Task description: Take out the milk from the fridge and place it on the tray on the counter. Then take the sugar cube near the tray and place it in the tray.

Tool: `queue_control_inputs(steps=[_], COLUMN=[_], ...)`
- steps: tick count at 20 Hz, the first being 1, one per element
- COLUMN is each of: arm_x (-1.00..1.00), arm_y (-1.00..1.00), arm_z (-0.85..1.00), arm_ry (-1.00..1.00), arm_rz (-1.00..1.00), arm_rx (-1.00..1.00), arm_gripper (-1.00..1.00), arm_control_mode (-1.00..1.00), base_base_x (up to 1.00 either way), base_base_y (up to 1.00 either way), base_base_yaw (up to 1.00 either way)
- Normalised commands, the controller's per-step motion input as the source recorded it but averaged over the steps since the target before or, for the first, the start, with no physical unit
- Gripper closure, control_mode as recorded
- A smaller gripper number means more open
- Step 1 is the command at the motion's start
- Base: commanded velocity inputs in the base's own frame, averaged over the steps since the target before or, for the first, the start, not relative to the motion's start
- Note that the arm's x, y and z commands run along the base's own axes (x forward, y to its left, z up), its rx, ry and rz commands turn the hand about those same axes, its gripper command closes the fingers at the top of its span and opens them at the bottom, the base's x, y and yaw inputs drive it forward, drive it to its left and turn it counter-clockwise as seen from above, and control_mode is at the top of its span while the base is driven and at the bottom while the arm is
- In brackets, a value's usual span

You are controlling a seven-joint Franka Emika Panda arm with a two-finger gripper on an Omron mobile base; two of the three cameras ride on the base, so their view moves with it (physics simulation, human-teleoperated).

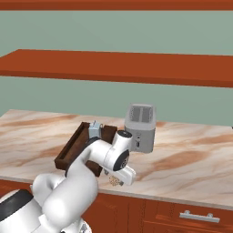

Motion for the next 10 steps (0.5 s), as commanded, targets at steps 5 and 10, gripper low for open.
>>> queue_control_inputs(steps=[5,10], arm_x=[-0.03,-0.01], arm_y=[0.00,-0.01], arm_z=[-0.07,-0.06], arm_ry=[0.00,0.00], arm_rz=[0.00,-0.02], arm_rx=[-0.03,-0.03], arm_gripper=[-1.00,-1.00], arm_control_mode=[-1.00,-1.00], base_base_x=[0.00,0.00], base_base_y=[0.00,0.00], base_base_yaw=[0.00,0.00])
